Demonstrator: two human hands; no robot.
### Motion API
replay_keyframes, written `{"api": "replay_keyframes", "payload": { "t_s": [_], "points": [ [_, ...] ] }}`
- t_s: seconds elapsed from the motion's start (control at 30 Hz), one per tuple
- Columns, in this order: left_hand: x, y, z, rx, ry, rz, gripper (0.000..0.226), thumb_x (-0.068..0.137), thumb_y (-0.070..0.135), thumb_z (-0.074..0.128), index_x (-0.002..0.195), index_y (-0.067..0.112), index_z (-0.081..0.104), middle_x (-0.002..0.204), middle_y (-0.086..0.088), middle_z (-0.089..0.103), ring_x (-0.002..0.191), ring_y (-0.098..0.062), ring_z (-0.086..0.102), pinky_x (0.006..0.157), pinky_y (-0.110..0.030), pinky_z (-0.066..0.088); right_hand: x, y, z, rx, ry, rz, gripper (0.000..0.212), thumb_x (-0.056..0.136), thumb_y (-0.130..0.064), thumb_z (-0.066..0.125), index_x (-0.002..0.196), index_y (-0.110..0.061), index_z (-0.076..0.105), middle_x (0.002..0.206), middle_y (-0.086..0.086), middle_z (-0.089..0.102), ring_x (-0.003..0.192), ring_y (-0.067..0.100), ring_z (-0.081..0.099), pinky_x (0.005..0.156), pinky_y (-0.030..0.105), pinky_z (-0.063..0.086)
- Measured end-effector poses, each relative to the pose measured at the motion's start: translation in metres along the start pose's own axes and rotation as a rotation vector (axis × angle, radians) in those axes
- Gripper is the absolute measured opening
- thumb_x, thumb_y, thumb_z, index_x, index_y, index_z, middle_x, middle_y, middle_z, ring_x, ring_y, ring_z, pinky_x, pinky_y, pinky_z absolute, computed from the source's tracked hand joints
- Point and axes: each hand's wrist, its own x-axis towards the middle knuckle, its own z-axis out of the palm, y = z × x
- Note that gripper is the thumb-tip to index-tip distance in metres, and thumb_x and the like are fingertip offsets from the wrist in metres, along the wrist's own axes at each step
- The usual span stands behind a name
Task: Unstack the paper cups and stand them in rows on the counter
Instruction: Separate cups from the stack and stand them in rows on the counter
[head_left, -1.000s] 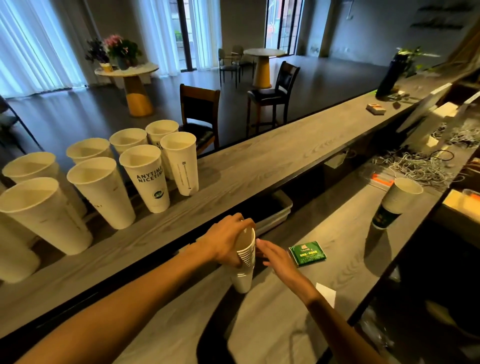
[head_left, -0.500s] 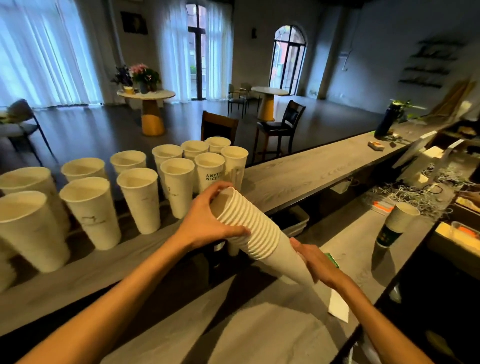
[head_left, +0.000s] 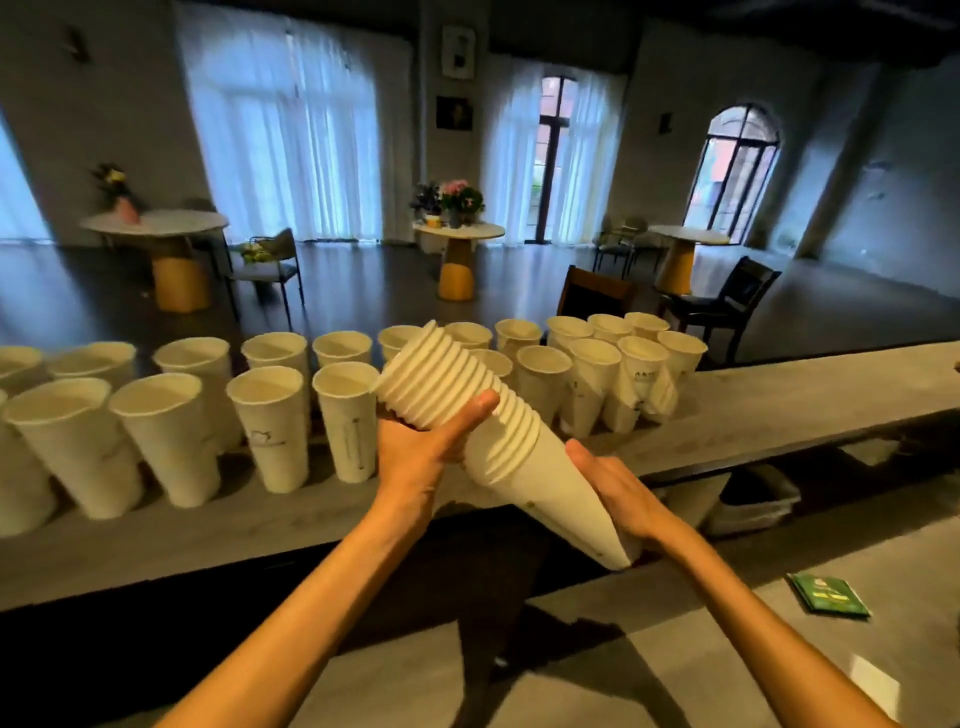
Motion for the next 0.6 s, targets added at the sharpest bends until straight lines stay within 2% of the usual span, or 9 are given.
{"api": "replay_keyframes", "payload": {
  "t_s": [0.07, 0.13, 0.23, 0.3, 0.4, 0.47, 0.53, 0.6],
  "points": [
    [-0.003, 0.010, -0.035, -0.003, 0.050, -0.027, 0.111, 0.036, 0.046, 0.099, 0.134, 0.015, 0.056, 0.125, -0.003, 0.069, 0.115, -0.019, 0.066, 0.100, -0.048, 0.053, 0.015, -0.037, 0.030, 0.002, -0.123, -0.076, 0.092, 0.069, -0.092, 0.034, 0.098, -0.015, 0.074, 0.098, 0.003, 0.075, 0.092, 0.012, 0.069, 0.082, 0.034, 0.047],
    [-0.011, 0.021, -0.071, 0.006, 0.132, -0.024, 0.117, 0.031, 0.046, 0.101, 0.133, 0.013, 0.056, 0.123, -0.004, 0.070, 0.114, -0.019, 0.067, 0.099, -0.046, 0.054, 0.030, -0.068, 0.065, 0.027, -0.276, -0.175, 0.075, 0.075, -0.083, 0.037, 0.105, -0.024, 0.071, 0.097, -0.002, 0.075, 0.090, 0.012, 0.071, 0.083, 0.036, 0.051],
    [-0.022, 0.039, -0.118, -0.015, 0.250, -0.032, 0.110, 0.034, 0.037, 0.103, 0.131, 0.011, 0.058, 0.120, -0.007, 0.072, 0.112, -0.024, 0.068, 0.100, -0.049, 0.053, 0.039, -0.105, 0.111, 0.087, -0.467, -0.246, 0.054, 0.085, -0.070, 0.048, 0.108, -0.025, 0.067, 0.095, 0.001, 0.075, 0.086, 0.011, 0.072, 0.076, 0.026, 0.056],
    [-0.030, 0.060, -0.154, -0.018, 0.327, -0.017, 0.109, 0.033, 0.035, 0.103, 0.129, 0.011, 0.059, 0.120, -0.008, 0.072, 0.113, -0.026, 0.068, 0.101, -0.048, 0.052, 0.043, -0.126, 0.148, 0.110, -0.581, -0.271, 0.045, 0.087, -0.064, 0.052, 0.109, -0.027, 0.067, 0.096, 0.004, 0.074, 0.086, 0.015, 0.072, 0.078, 0.031, 0.057],
    [-0.046, 0.093, -0.202, -0.002, 0.466, -0.017, 0.093, 0.033, 0.022, 0.102, 0.118, 0.013, 0.064, 0.118, -0.009, 0.073, 0.109, -0.021, 0.069, 0.095, -0.039, 0.056, 0.050, -0.156, 0.210, 0.067, -0.668, -0.314, 0.048, 0.082, -0.068, 0.055, 0.106, -0.028, 0.069, 0.096, 0.002, 0.075, 0.088, 0.021, 0.071, 0.085, 0.043, 0.055],
    [-0.064, 0.115, -0.240, 0.007, 0.625, 0.006, 0.063, 0.045, 0.010, 0.096, 0.101, 0.014, 0.068, 0.106, -0.007, 0.075, 0.094, -0.013, 0.073, 0.082, -0.030, 0.060, 0.047, -0.183, 0.261, 0.014, -0.685, -0.388, 0.056, 0.077, -0.074, 0.057, 0.098, -0.025, 0.072, 0.091, 0.001, 0.075, 0.085, 0.019, 0.070, 0.085, 0.044, 0.054],
    [-0.075, 0.128, -0.265, 0.016, 0.743, 0.019, 0.044, 0.053, 0.008, 0.093, 0.090, 0.015, 0.070, 0.094, -0.004, 0.077, 0.089, -0.015, 0.074, 0.086, -0.035, 0.060, 0.042, -0.203, 0.296, 0.005, -0.691, -0.446, 0.068, 0.068, -0.083, 0.056, 0.096, -0.023, 0.072, 0.092, 0.000, 0.074, 0.087, 0.021, 0.069, 0.079, 0.040, 0.053],
    [-0.087, 0.144, -0.300, 0.032, 0.874, 0.063, 0.045, 0.054, 0.012, 0.094, 0.092, 0.018, 0.070, 0.094, -0.005, 0.077, 0.091, -0.019, 0.073, 0.092, -0.041, 0.057, 0.033, -0.227, 0.338, -0.007, -0.728, -0.522, 0.074, 0.061, -0.085, 0.054, 0.104, -0.027, 0.069, 0.098, -0.003, 0.071, 0.089, 0.017, 0.067, 0.075, 0.030, 0.050]
  ]
}}
